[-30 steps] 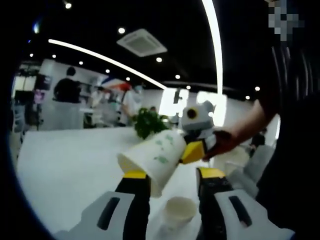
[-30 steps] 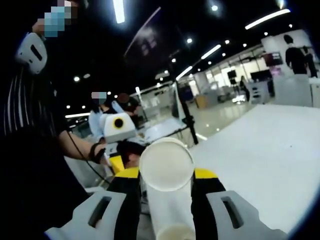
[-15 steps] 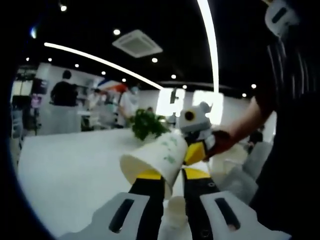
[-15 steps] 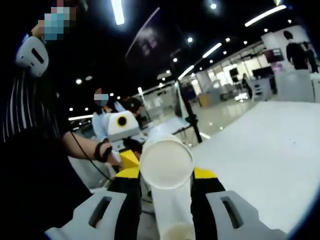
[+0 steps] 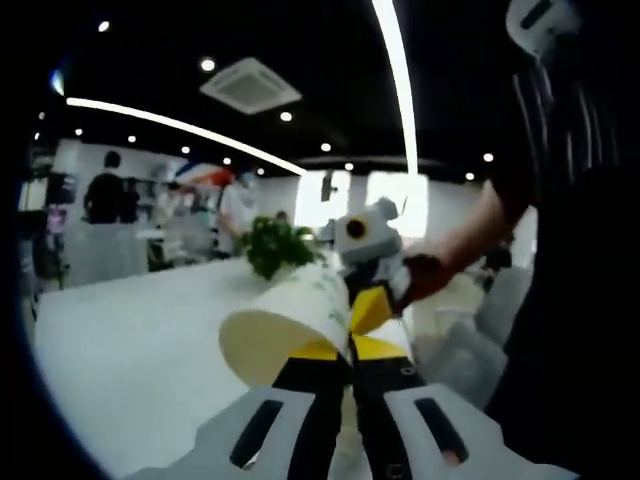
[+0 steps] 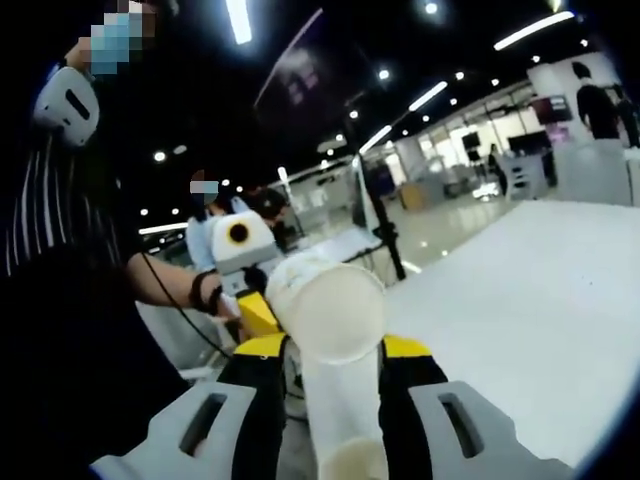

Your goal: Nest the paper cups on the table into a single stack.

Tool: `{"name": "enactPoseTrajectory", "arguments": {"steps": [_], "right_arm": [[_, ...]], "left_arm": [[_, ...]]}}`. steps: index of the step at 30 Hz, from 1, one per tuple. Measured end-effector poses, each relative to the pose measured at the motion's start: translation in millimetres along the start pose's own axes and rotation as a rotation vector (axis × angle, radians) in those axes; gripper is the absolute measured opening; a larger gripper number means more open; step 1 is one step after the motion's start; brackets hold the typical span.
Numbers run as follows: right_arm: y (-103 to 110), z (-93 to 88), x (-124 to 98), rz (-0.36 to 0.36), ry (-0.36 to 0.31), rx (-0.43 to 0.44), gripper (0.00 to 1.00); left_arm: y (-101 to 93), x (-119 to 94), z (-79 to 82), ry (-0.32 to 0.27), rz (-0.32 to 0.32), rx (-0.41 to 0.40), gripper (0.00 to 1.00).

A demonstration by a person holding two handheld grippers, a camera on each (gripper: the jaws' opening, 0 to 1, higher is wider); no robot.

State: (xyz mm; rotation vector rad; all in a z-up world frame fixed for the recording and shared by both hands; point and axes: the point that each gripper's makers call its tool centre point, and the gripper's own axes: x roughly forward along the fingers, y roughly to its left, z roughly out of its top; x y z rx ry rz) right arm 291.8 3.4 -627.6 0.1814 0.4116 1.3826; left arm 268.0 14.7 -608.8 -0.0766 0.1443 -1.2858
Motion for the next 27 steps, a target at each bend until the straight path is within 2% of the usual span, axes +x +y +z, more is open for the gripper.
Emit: {"name": "enactPoseTrajectory", "arguments": {"steps": [2, 10, 21, 27], "right_arm": [[1.4, -0.5, 0.8, 0.000, 0.004, -0.009, 0.31], [2.7, 1.5, 0.8, -0.003, -0.003, -0.024, 0.32], [1.7, 6.2, -3.2, -0.036, -0.020, -0.047, 0.47], [3.0, 10.5, -6.8, -0.048, -0.038, -0.063, 0.54]], "left_arm": [[-0.8, 0.2, 1.8, 0.000, -0.004, -0.019, 0.00], [-2.1, -0.2, 2.3, 0.000, -0.002, -0.004, 0.00], [-1.3, 0.1, 0.1, 0.021, -0.008, 0.007, 0.00], [-4.0, 1.5, 1.8, 0.045, -0.033, 0.032, 0.00]]}}
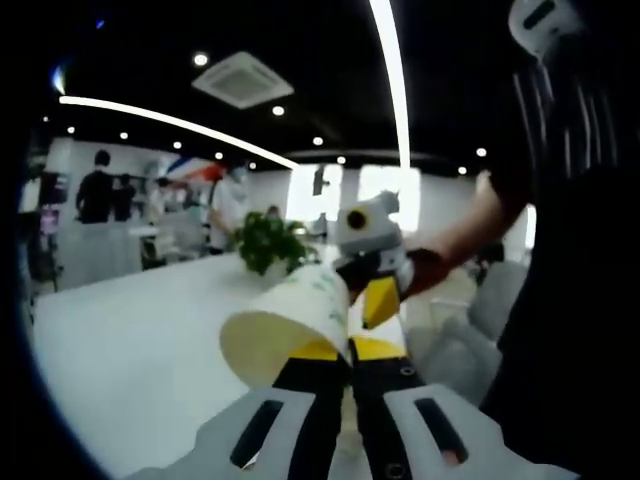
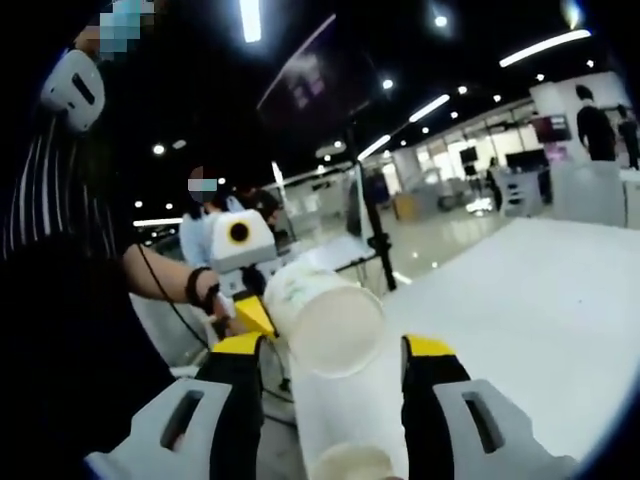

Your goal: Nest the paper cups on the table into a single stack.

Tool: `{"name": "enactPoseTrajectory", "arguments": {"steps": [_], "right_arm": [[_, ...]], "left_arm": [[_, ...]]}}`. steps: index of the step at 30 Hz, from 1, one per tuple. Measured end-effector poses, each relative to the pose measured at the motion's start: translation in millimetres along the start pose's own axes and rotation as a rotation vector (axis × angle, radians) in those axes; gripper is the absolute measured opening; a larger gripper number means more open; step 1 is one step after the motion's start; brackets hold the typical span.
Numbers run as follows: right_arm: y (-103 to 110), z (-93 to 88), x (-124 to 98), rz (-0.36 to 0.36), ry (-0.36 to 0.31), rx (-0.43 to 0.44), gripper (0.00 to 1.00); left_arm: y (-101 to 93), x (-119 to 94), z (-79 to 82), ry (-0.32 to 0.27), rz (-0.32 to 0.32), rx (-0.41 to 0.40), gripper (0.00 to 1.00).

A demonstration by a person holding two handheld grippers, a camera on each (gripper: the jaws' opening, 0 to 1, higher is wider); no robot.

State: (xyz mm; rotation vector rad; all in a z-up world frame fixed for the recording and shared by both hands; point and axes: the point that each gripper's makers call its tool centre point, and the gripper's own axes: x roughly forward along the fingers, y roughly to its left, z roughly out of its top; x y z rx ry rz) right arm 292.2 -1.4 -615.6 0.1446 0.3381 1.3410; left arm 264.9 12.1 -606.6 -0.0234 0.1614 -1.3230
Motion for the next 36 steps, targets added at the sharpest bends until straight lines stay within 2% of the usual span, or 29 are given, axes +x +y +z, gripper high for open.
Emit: {"name": "enactPoseTrajectory", "arguments": {"steps": [14, 22, 30, 36], "right_arm": [[2.7, -4.7, -20.1, -0.051, 0.004, -0.052, 0.79], [-1.3, -3.6, -27.1, -0.096, -0.037, -0.056, 0.99], [0.7, -2.6, -30.7, -0.100, -0.049, -0.085, 1.00], [-0.8, -4.3, -35.4, -0.108, -0.066, -0.070, 1.00]], "left_arm": [[-4.1, 11.6, 0.3, 0.074, -0.054, 0.022, 0.00], [-5.0, 15.6, -5.0, 0.127, -0.080, 0.042, 0.00], [-6.7, 19.7, -8.6, 0.170, -0.108, 0.065, 0.00], [-10.8, 21.9, -20.5, 0.267, -0.140, 0.141, 0.00]]}}
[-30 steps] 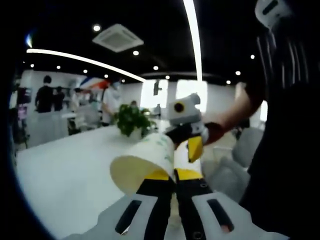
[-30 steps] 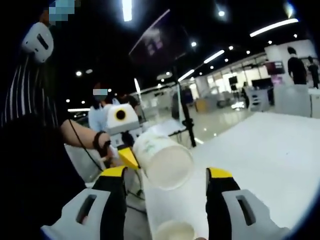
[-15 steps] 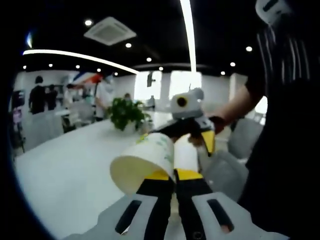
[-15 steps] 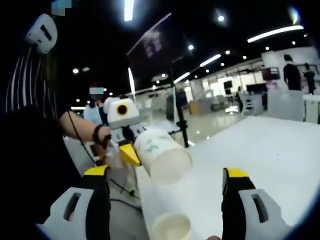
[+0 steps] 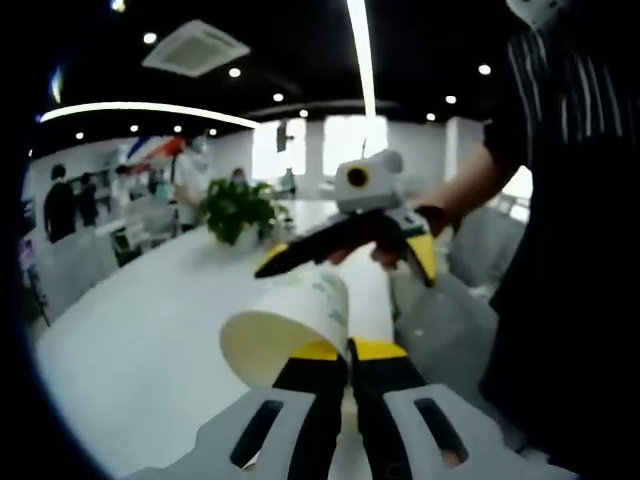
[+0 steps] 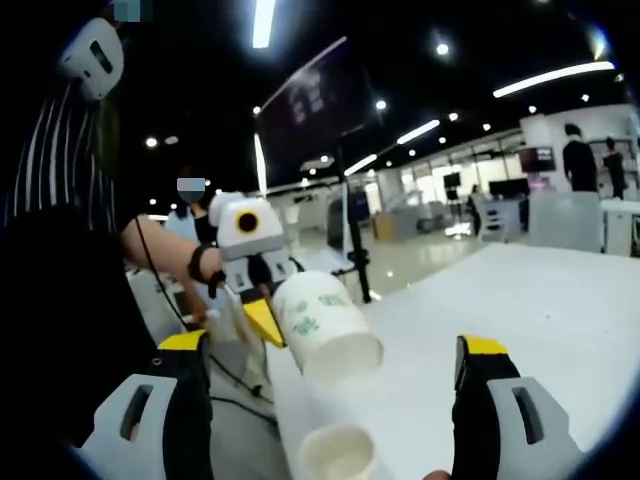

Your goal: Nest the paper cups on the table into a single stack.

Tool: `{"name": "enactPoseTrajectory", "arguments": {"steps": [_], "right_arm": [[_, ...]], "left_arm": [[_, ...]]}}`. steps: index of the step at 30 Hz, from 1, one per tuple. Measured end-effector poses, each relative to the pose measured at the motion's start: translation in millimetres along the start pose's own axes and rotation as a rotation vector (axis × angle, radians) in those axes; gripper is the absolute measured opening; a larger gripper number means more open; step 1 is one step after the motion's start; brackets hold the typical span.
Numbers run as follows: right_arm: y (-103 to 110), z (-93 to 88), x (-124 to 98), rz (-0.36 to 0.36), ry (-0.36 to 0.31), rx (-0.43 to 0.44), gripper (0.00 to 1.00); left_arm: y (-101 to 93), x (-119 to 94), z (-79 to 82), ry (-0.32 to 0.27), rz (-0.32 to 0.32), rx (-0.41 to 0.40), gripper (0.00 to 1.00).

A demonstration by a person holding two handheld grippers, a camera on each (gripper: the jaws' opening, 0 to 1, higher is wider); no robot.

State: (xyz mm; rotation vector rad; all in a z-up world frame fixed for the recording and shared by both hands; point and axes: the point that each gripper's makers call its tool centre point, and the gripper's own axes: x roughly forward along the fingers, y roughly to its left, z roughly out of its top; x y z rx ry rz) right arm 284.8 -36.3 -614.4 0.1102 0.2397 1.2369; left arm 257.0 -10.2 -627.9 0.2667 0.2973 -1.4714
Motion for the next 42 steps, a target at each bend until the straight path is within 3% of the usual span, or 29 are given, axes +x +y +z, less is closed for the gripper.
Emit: {"name": "enactPoseTrajectory", "arguments": {"steps": [2, 14, 19, 29, 37, 42], "right_arm": [[-1.5, -2.6, -2.2, -0.004, 0.002, 0.010, 1.00], [-10.9, -9.8, -22.4, -0.049, -0.032, 0.034, 1.00], [-12.0, -12.7, -28.5, -0.060, -0.041, 0.046, 1.00], [-12.9, -19.3, -37.9, -0.079, -0.053, 0.059, 1.00], [-12.5, -24.7, -41.7, -0.088, -0.052, 0.069, 1.00], [-14.8, -22.3, -44.2, -0.096, -0.086, 0.112, 1.00]], "left_arm": [[-2.9, 2.2, -5.1, 0.044, -0.018, 0.009, 0.00], [-14.7, 17.1, -29.0, 0.280, -0.165, 0.309, 0.00], [-17.3, 21.7, -36.4, 0.338, -0.205, 0.367, 0.00], [-18.8, 28.5, -62.7, 0.514, -0.298, 0.508, 0.00], [-17.2, 29.5, -82.5, 0.605, -0.335, 0.618, 0.00], [-17.1, 36.5, -84.7, 0.598, -0.346, 0.620, 0.01]]}}
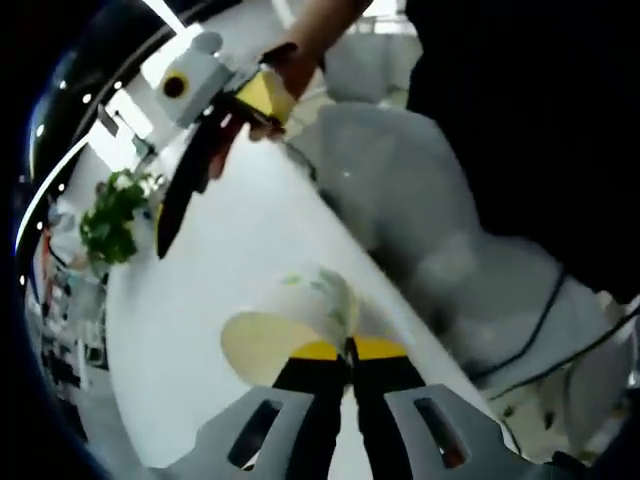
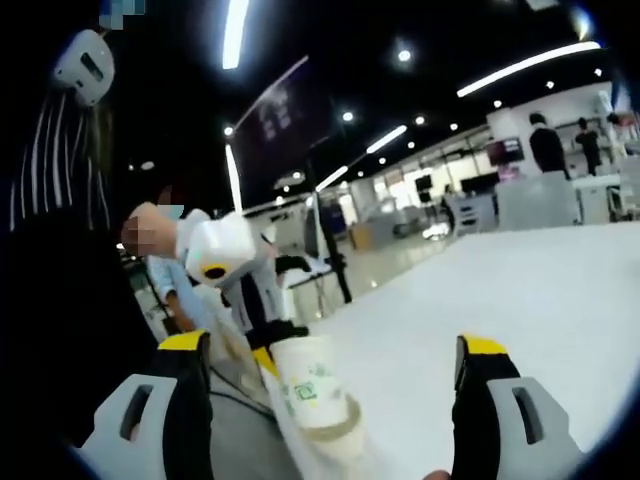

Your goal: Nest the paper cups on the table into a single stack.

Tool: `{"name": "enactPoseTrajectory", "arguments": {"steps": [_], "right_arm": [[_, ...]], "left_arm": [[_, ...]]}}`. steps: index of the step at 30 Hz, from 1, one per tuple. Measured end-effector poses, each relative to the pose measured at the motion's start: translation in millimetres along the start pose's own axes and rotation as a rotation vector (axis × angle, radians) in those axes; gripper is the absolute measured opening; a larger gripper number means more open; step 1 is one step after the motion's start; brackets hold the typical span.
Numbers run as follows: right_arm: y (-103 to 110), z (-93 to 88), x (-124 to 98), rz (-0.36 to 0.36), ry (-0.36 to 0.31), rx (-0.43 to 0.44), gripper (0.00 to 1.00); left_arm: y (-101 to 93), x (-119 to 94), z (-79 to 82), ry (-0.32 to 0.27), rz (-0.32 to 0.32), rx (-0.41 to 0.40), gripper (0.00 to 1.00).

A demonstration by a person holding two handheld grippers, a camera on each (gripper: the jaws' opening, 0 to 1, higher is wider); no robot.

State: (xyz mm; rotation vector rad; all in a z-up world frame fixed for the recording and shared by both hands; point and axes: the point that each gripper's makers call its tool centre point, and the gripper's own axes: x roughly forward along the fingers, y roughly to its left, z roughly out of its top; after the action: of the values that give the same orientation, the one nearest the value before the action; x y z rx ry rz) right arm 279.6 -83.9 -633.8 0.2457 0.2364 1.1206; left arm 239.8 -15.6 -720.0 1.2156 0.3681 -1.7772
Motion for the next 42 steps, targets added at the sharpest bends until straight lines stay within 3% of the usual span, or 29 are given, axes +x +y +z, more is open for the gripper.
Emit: {"name": "enactPoseTrajectory", "arguments": {"steps": [3, 5, 8, 10, 19, 33, 42], "right_arm": [[-0.8, -0.5, -0.6, -0.006, 0.003, -0.006, 1.00], [-0.8, -0.3, -1.6, -0.007, -0.003, -0.001, 1.00], [-0.3, -1.3, -3.5, -0.008, -0.003, 0.000, 1.00], [-1.4, -3.2, -5.0, -0.010, -0.001, 0.003, 1.00], [-3.9, -5.3, -7.1, -0.018, -0.012, 0.019, 1.00], [-4.7, -11.7, -14.5, -0.026, -0.012, 0.043, 1.00], [-2.9, -18.8, -17.0, -0.032, -0.015, 0.059, 1.00]], "left_arm": [[0.6, 4.4, -3.6, 0.029, -0.011, 0.030, 0.01], [0.3, 6.9, -7.0, 0.062, -0.028, 0.102, 0.01], [-0.6, 10.2, -4.1, 0.076, -0.041, 0.106, 0.01], [-0.5, 12.6, -7.7, 0.115, -0.051, 0.158, 0.01], [-2.5, 22.9, -11.2, 0.169, -0.080, 0.245, 0.01], [-5.1, 38.1, -13.7, 0.169, -0.136, 0.175, 0.07], [-10.8, 41.3, -15.2, 0.159, -0.160, 0.120, 0.17]]}}
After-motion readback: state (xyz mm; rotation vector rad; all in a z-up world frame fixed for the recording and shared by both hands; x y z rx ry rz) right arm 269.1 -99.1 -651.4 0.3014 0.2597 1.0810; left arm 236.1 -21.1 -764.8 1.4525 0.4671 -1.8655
